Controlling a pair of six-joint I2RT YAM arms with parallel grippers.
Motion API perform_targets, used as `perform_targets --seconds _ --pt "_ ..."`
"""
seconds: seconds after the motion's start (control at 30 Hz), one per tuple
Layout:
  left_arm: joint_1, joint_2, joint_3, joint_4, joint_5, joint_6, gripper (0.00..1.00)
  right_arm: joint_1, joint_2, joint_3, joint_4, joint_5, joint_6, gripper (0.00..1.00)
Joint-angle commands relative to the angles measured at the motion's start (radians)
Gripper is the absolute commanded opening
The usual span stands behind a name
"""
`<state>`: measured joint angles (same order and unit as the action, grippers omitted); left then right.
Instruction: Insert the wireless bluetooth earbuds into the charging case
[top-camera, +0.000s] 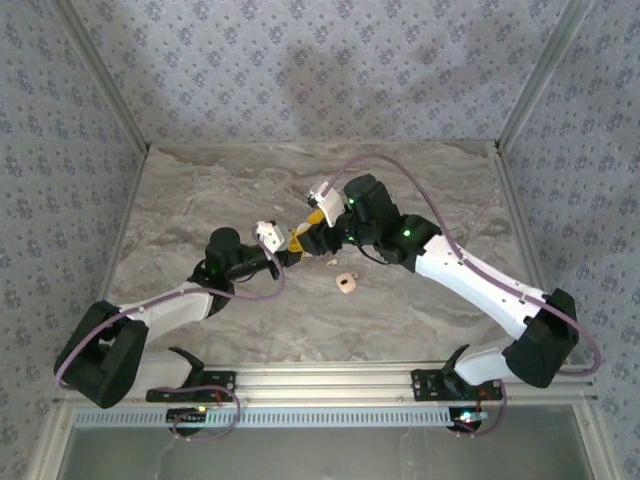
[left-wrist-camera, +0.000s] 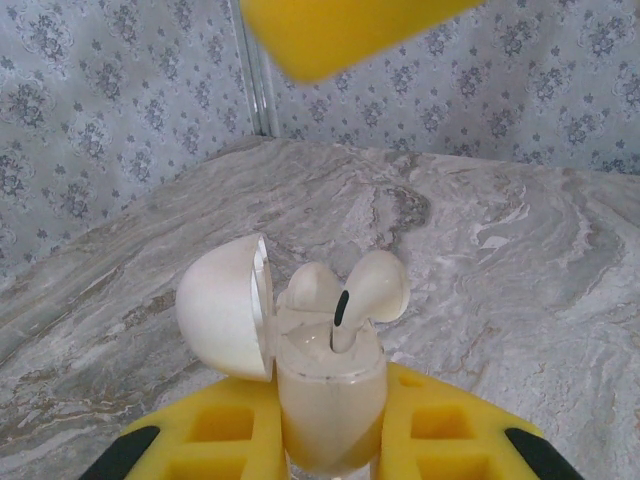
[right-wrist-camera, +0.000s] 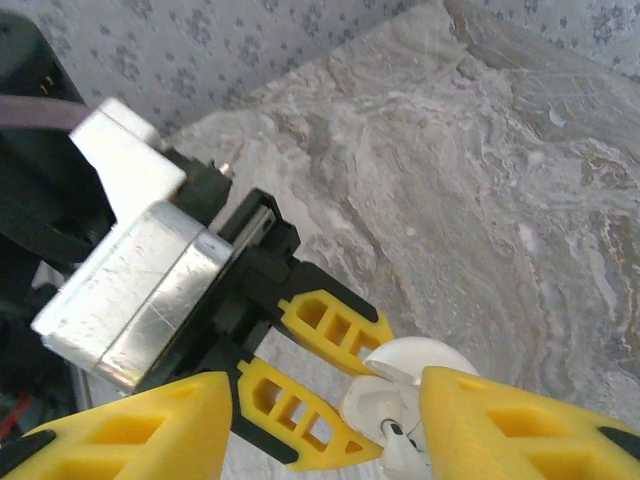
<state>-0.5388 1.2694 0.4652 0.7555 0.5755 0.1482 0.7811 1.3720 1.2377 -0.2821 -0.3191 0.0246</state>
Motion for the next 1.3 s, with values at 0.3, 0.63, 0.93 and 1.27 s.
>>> perform_targets --seconds 0.3,0.63,0.93,1.27 --pt "-0.003 -0.028 0.021 0.028 0.001 -0.004 0.14 -0.131 -0.106 -0.212 0.152 -0.194 0.335 0.31" --pt "-0.003 -0.027 0.025 0.031 0.004 -0.008 0.14 -0.181 -0.078 -0.307 0.350 -0.333 0.530 0.24" --pt "-0.003 -0.027 0.027 0.030 -0.002 -0.008 0.14 -0.183 -0.024 -0.300 0.393 -0.361 0.549 0.20" --pt "-0.003 -0.025 0.030 0.028 0.001 -0.005 0.14 -0.177 0.001 -0.307 0.389 -0.372 0.557 0.26"
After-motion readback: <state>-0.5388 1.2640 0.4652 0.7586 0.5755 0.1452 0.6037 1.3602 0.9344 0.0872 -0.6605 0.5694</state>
